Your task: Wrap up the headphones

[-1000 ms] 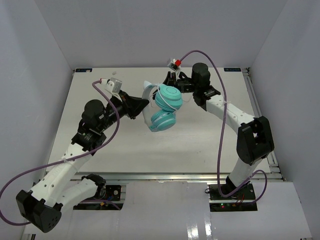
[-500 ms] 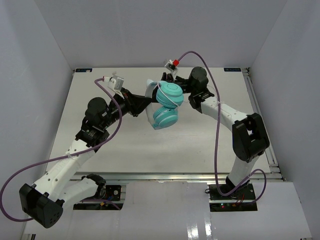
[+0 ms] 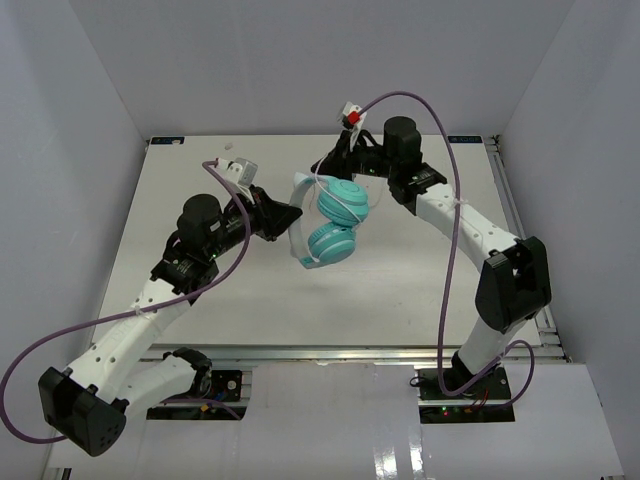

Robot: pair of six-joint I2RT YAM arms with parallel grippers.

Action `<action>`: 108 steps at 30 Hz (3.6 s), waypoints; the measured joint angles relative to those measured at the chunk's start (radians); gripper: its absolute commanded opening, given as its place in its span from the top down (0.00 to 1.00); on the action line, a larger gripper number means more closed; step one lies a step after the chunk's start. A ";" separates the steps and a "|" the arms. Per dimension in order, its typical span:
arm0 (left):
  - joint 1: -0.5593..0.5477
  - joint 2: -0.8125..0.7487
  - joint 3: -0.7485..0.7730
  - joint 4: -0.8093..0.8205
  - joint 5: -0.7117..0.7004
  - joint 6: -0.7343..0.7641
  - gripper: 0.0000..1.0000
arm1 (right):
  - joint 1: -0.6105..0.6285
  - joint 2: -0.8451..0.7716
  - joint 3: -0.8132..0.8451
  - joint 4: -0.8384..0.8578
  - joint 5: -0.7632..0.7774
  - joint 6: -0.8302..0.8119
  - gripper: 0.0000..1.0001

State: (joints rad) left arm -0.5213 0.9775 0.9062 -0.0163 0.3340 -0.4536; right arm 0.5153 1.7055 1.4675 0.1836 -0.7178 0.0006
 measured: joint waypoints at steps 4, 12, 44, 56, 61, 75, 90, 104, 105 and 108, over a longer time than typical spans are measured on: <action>0.000 -0.006 -0.015 -0.059 0.000 0.039 1.00 | -0.021 -0.032 0.043 -0.054 0.076 -0.080 0.92; 0.000 -0.015 -0.087 -0.162 -0.011 0.114 1.00 | -0.022 -0.042 0.140 -0.176 0.164 -0.201 0.92; -0.046 0.076 -0.080 -0.105 -0.009 0.170 1.00 | 0.103 -0.078 0.133 -0.369 0.441 -0.523 0.18; -0.047 0.062 -0.080 -0.307 -0.274 0.218 1.00 | 0.024 -0.229 0.092 -0.552 0.345 -0.909 0.01; -0.048 0.057 -0.089 -0.318 -0.275 0.196 1.00 | -0.083 -0.267 0.042 -0.696 0.192 -1.066 0.00; -0.048 0.164 -0.087 -0.360 -0.303 0.130 1.00 | 0.390 -0.301 0.066 -1.093 -0.067 -1.319 0.07; -0.048 0.166 -0.027 -0.391 -0.335 0.088 1.00 | 0.516 -0.238 -0.141 -0.802 0.479 -1.036 0.06; -0.046 0.163 0.000 -0.455 -0.412 0.082 1.00 | 0.534 -0.235 -0.157 -0.851 0.644 -1.145 0.43; -0.046 0.163 0.004 -0.462 -0.419 0.080 1.00 | 0.534 -0.235 -0.157 -0.860 0.643 -1.145 0.48; -0.045 0.163 0.021 -0.473 -0.441 0.066 1.00 | 0.534 -0.235 -0.157 -0.888 0.636 -1.131 0.72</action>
State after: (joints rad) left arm -0.5663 1.1408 0.9271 -0.4897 -0.1074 -0.3872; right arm 1.0496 1.4702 1.3106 -0.7047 -0.0817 -1.1301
